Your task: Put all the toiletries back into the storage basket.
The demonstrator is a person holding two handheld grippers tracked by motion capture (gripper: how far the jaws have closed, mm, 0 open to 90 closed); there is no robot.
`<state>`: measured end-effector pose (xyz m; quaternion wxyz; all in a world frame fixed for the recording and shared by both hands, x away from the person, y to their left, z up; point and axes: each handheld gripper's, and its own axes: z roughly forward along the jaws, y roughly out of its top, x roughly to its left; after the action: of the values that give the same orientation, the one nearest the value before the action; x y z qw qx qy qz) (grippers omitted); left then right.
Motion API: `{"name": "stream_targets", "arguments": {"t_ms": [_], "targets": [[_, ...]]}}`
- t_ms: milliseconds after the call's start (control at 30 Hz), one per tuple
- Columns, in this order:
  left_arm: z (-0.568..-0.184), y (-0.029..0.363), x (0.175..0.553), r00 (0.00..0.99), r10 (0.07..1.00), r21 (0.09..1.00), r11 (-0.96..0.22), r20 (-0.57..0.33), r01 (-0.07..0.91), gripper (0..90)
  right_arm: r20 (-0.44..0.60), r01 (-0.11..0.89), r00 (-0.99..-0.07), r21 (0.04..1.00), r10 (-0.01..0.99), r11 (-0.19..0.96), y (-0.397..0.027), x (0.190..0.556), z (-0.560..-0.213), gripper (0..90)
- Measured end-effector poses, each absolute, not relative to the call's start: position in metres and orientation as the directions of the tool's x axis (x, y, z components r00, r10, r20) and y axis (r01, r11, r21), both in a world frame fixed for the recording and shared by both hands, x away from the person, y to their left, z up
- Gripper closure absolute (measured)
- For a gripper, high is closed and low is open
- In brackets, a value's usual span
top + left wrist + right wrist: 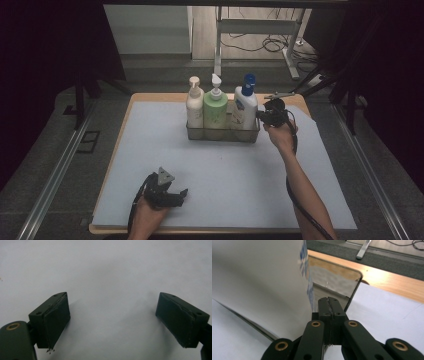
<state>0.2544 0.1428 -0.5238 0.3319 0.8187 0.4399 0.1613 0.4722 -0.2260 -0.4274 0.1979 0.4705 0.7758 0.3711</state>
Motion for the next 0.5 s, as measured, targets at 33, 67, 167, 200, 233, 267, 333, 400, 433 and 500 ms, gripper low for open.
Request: {"name": "stream_targets", "arguments": {"t_ms": [33, 67, 167, 200, 233, 267, 333, 400, 433, 500], "targets": [[-0.524, 0.143, 0.254, 0.561, 0.827, 0.685, -0.393, -0.028, 0.613, 11.8, 0.045, 0.586, -0.478, 0.76, 0.877, 0.28, -0.225, 0.473, -0.43, 89.4], [-0.524, 0.143, 0.254, 0.561, 0.827, 0.685, -0.393, -0.028, 0.613, 11.8, 0.05, 0.59, -0.479, 0.757, 0.876, 0.28, -0.224, 0.474, -0.433, 89.4], [-0.524, 0.143, 0.254, 0.561, 0.827, 0.685, -0.393, -0.028, 0.613, 11.8, 0.047, 0.595, -0.481, 0.751, 0.876, 0.287, -0.22, 0.476, -0.439, 89.4], [-0.524, 0.143, 0.254, 0.561, 0.827, 0.686, -0.391, -0.029, 0.613, 11.8, 0.045, 0.596, -0.479, 0.75, 0.877, 0.287, -0.22, 0.477, -0.441, 89.4], [-0.524, 0.143, 0.254, 0.561, 0.827, 0.686, -0.392, -0.029, 0.613, 11.8, 0.049, 0.599, -0.475, 0.749, 0.878, 0.282, -0.22, 0.478, -0.442, 89.4], [-0.524, 0.143, 0.254, 0.561, 0.827, 0.686, -0.392, -0.029, 0.613, 11.8, 0.053, 0.603, -0.473, 0.747, 0.879, 0.28, -0.22, 0.478, -0.443, 89.4], [-0.524, 0.143, 0.254, 0.561, 0.827, 0.686, -0.391, -0.029, 0.613, 11.9, 0.051, 0.608, -0.472, 0.742, 0.88, 0.283, -0.219, 0.478, -0.445, 89.4], [-0.524, 0.143, 0.254, 0.561, 0.828, 0.686, -0.391, -0.03, 0.613, 11.8, 0.047, 0.612, -0.469, 0.738, 0.882, 0.285, -0.218, 0.478, -0.448, 89.4], [-0.524, 0.143, 0.254, 0.56, 0.828, 0.686, -0.391, -0.03, 0.614, 11.8, 0.051, 0.615, -0.468, 0.736, 0.882, 0.284, -0.219, 0.478, -0.449, 89.4], [-0.524, 0.143, 0.254, 0.56, 0.828, 0.686, -0.391, -0.03, 0.614, 11.8, 0.052, 0.618, -0.464, 0.734, 0.884, 0.281, -0.219, 0.478, -0.451, 89.4]]}}
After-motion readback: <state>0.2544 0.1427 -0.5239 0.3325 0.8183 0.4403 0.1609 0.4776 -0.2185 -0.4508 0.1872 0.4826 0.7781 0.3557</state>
